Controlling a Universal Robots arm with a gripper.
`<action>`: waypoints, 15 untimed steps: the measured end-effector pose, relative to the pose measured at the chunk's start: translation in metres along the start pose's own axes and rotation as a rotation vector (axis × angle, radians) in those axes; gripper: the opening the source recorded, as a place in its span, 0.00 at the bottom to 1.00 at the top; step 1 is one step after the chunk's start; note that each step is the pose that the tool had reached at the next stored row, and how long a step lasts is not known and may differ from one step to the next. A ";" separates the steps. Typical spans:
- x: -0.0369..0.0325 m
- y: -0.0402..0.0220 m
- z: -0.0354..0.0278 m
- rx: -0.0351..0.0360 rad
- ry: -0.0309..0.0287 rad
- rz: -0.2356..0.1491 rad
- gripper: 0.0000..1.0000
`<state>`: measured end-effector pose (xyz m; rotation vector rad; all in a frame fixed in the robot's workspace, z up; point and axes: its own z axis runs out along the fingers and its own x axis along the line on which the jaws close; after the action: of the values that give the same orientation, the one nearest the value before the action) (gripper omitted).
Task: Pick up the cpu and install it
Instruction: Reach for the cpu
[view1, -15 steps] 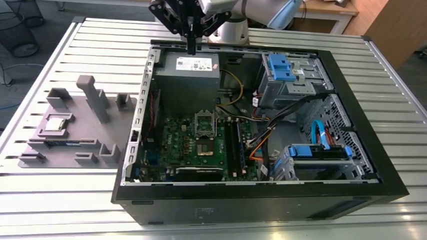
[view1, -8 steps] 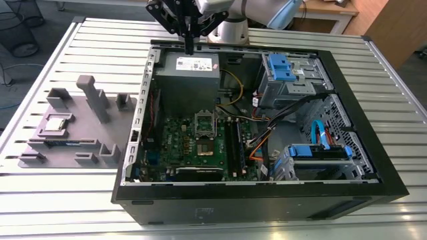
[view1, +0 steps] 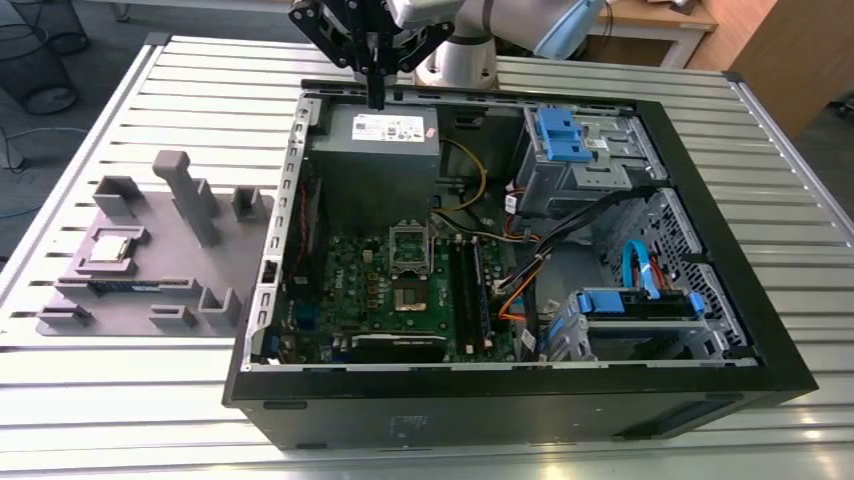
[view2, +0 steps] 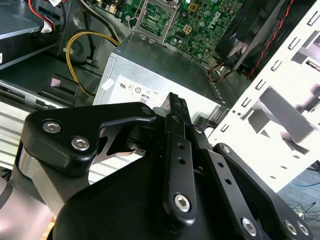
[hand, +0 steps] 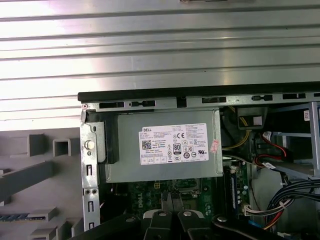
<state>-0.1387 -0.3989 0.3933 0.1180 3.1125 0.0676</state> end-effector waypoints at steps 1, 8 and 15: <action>0.0003 0.0000 0.0000 0.0000 0.0000 0.000 0.11; 0.0024 -0.0002 0.0000 -0.0001 -0.0001 0.000 0.11; 0.0049 -0.0004 -0.0001 -0.0001 0.0000 0.000 0.11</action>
<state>-0.1436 -0.3990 0.3933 0.1180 3.1124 0.0677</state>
